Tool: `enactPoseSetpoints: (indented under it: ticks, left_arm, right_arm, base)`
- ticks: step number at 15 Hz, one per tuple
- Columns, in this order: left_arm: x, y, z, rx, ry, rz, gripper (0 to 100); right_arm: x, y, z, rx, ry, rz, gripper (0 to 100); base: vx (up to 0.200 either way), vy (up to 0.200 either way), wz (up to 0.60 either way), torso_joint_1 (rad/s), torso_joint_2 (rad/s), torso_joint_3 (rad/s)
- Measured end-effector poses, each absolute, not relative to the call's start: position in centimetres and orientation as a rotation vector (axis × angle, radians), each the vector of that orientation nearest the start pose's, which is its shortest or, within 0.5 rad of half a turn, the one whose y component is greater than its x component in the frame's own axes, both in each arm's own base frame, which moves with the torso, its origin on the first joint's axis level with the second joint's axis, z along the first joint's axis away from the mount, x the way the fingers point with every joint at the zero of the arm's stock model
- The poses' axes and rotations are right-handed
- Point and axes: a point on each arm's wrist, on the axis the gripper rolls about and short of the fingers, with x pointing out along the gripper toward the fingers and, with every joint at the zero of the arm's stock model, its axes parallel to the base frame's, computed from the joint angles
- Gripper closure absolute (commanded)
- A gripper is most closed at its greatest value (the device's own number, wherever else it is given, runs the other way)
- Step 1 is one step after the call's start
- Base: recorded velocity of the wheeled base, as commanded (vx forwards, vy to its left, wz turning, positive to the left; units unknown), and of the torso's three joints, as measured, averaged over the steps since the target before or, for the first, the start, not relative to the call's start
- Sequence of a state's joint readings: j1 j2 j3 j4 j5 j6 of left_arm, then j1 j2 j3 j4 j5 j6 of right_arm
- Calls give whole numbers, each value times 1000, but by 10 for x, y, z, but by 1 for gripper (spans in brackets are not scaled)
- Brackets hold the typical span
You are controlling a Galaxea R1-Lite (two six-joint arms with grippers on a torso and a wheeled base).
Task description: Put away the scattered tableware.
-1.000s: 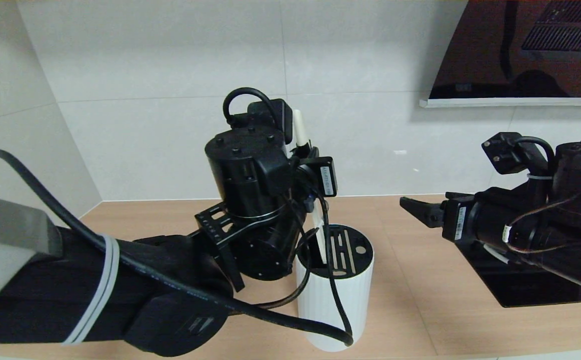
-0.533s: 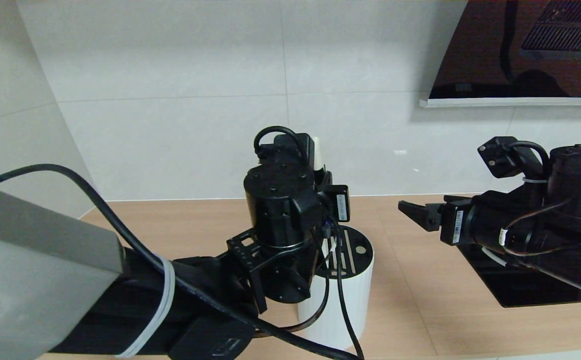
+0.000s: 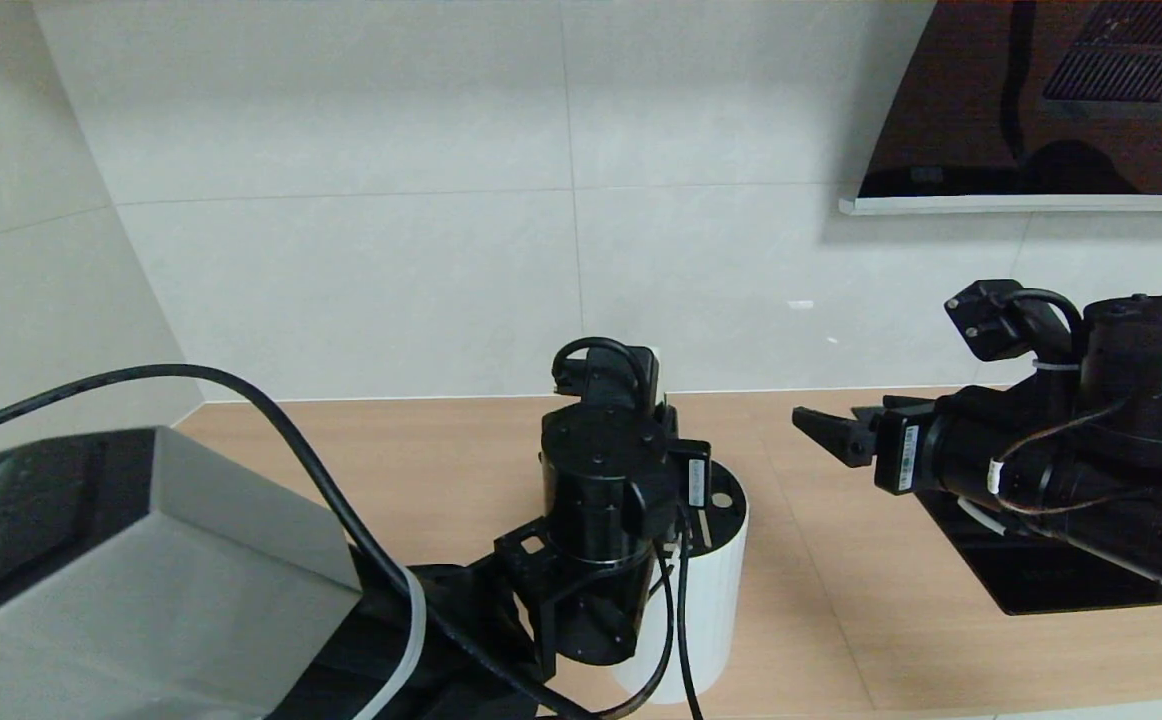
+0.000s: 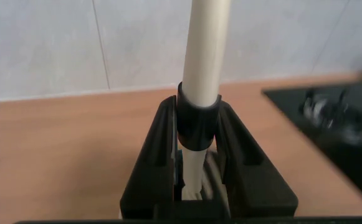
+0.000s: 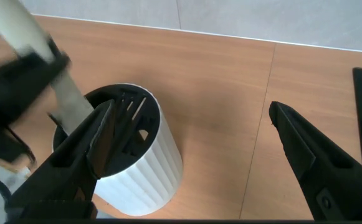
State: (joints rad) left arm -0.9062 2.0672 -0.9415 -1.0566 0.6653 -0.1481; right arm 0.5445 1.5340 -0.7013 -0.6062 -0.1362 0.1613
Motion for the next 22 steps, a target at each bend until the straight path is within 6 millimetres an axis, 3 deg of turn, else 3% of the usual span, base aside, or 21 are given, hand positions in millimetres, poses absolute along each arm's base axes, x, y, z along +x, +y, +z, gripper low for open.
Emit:
enactPoseSetpoints:
  ticks: [6, 12, 13, 22]
  left_arm:
    - [242, -299, 115, -59, 105, -252, 100]
    - [242, -300, 110, -49, 114, -253, 100]
    - [242, -299, 110, -49, 114, -253, 0]
    - [242, -298, 112, -51, 112, -250, 0]
  right_arm:
    - [226, 134, 197, 80, 252, 387, 0]
    - [227, 134, 196, 78, 257, 388, 0]
    - [227, 134, 195, 78, 258, 388, 0]
    - [227, 134, 194, 77, 262, 387, 0]
  base:
    - [0, 0, 0, 0, 0, 0]
    - [0, 0, 0, 0, 0, 0]
    - [0, 0, 0, 0, 0, 0]
    - [0, 0, 0, 0, 0, 0]
